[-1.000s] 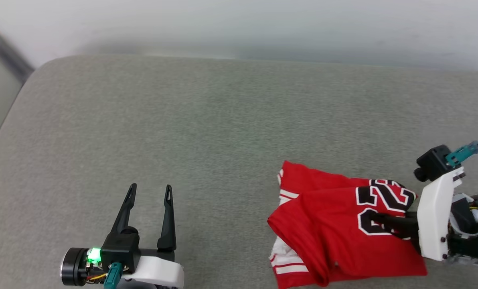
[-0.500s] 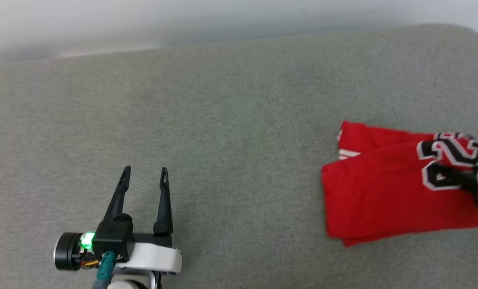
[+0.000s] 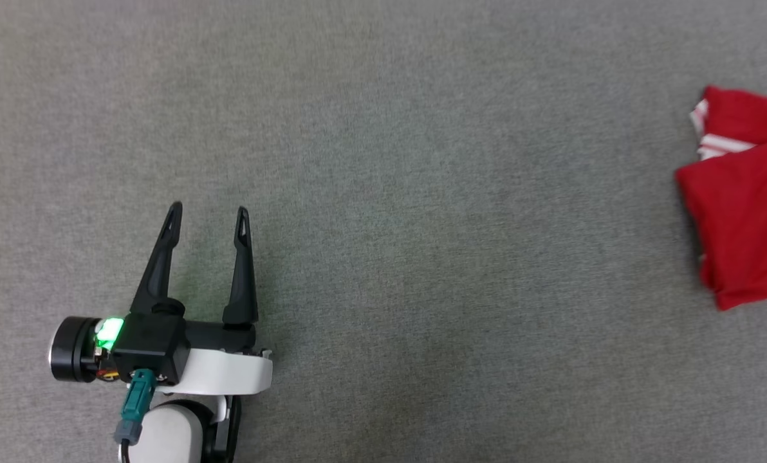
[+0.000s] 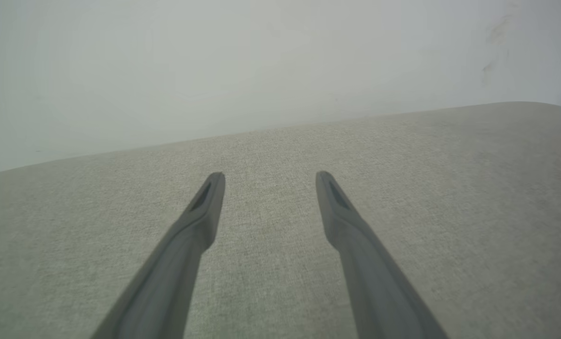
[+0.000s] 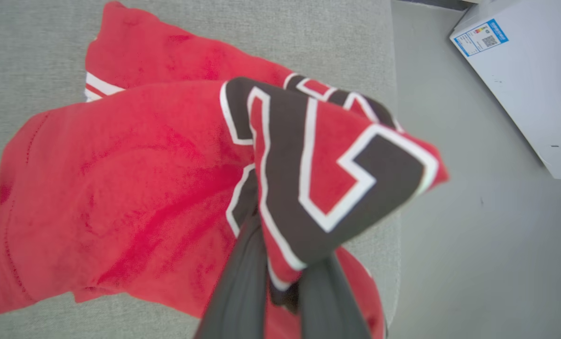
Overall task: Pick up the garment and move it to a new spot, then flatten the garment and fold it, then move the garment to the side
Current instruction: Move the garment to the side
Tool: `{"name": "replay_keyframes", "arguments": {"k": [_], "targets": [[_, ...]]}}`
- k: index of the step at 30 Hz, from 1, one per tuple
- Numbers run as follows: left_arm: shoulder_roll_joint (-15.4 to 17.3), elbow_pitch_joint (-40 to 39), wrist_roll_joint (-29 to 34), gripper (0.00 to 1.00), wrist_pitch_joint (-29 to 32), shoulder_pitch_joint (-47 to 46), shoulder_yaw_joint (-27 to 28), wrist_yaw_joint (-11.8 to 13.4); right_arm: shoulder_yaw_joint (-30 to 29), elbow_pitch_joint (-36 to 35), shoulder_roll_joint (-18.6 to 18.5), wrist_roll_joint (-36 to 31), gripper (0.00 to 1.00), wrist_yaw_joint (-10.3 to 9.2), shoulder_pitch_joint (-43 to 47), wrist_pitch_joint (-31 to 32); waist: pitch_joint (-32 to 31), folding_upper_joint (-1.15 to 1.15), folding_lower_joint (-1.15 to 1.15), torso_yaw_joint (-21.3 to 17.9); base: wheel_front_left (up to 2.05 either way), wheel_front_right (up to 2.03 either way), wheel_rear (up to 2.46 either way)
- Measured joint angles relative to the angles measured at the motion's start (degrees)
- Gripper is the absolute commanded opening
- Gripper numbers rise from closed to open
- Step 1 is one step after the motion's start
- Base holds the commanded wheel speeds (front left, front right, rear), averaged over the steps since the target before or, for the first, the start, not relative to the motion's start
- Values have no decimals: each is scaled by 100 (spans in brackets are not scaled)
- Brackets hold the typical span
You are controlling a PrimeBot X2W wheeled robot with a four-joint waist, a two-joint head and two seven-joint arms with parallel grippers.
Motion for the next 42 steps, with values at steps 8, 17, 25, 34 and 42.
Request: {"name": "replay_keyframes", "arguments": {"k": [8,17,25,34,42], "targets": [[44,-210,21,100,0,-201,2,-27,-823,673,131,-849,0,0,-392,-153,549,0,0,83,0,0,0],[60,-264,27,100,0,-247,14,-14,-1171,1151,388,-1472,100,0,-523,-461,609,0,0,115,0,0,0],[-85,-171,1,100,0,16,-136,144,-1220,977,460,-1874,100,0,-359,-1499,21,0,0,137,0,0,0],[-144,1,-60,100,0,576,-136,315,-1405,43,1115,-2498,100,-1,-198,-3796,-884,0,-1,239,0,0,0],[-182,70,-76,100,0,956,-125,357,-1177,-877,2259,-2875,100,0,594,-5291,-1551,0,-1,467,0,0,0]]}}
